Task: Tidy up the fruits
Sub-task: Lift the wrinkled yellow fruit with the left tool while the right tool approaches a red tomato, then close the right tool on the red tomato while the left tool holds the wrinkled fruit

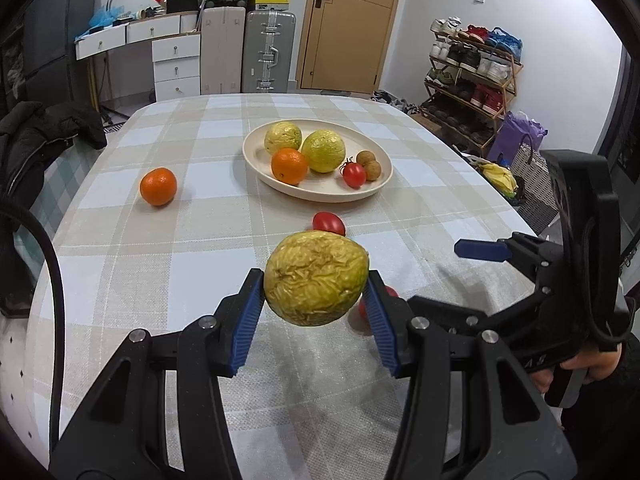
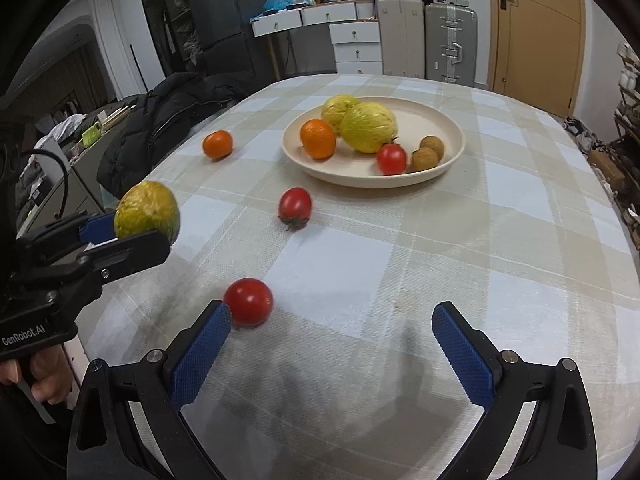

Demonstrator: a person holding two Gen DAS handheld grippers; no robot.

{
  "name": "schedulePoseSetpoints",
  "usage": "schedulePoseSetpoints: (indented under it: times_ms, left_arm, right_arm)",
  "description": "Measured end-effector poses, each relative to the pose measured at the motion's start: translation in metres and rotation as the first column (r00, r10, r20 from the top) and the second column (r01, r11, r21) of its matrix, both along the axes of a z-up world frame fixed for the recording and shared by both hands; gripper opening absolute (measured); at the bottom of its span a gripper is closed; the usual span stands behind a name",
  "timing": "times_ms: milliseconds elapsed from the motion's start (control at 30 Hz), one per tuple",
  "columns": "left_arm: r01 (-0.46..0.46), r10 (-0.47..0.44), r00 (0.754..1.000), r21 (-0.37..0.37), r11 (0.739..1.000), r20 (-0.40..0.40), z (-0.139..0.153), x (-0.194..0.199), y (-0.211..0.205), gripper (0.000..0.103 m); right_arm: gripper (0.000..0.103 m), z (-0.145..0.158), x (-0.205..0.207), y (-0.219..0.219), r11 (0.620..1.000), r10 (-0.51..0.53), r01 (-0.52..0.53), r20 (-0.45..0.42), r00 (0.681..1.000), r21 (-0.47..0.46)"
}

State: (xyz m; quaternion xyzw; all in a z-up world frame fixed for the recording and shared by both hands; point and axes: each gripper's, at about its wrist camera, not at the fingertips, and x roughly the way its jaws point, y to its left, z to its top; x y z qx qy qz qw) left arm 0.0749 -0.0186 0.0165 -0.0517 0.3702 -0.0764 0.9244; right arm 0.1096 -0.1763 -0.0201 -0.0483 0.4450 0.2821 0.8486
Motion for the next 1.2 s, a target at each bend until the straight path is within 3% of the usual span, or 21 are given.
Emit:
schedulePoseSetpoints:
  times_ms: [267, 433, 567, 767, 900, 1133, 1200]
  left_arm:
    - [-0.018, 0.018, 1.000, -0.004, 1.000, -0.013, -0.004, 0.005, 0.005, 0.048]
    - [-0.018, 0.018, 1.000, -0.002, 1.000, -0.013, -0.004, 0.005, 0.005, 0.048]
    - [-0.021, 0.021, 1.000, -0.005, 1.000, -0.019, -0.006, 0.006, 0.007, 0.048]
    - [-0.018, 0.018, 1.000, -0.009, 1.000, -0.022, -0.008, 0.009, 0.007, 0.048]
    - [-0.020, 0.020, 1.000, -0.007, 1.000, -0.023, -0.009, 0.009, 0.007, 0.048]
    - [-0.018, 0.018, 0.999, -0.005, 1.000, -0.029, -0.012, 0.010, 0.005, 0.048]
    - [-0.018, 0.018, 0.999, -0.004, 1.000, -0.031, -0.013, 0.011, 0.005, 0.048]
  right_arm:
    - [0.098, -0.007, -0.011, 0.022, 0.996, 0.089, -0.089, -0.009, 0.996, -0.003]
    - [0.076, -0.013, -0.015, 0.029, 0.991, 0.131, -0.131, -0.019, 0.991, -0.018]
    - [0.072, -0.014, -0.016, 0.031, 0.989, 0.149, -0.150, -0.013, 0.989, -0.007]
    - [0.055, -0.014, -0.016, 0.032, 0.987, 0.161, -0.161, -0.007, 0.987, 0.017]
    - [0.055, -0.014, -0.014, 0.033, 0.987, 0.156, -0.155, -0.007, 0.988, 0.050]
    - [0.034, -0.014, -0.015, 0.037, 0.985, 0.169, -0.170, 0.011, 0.985, 0.028]
    - [0.033, -0.014, -0.016, 0.037, 0.985, 0.173, -0.173, 0.012, 0.985, 0.025]
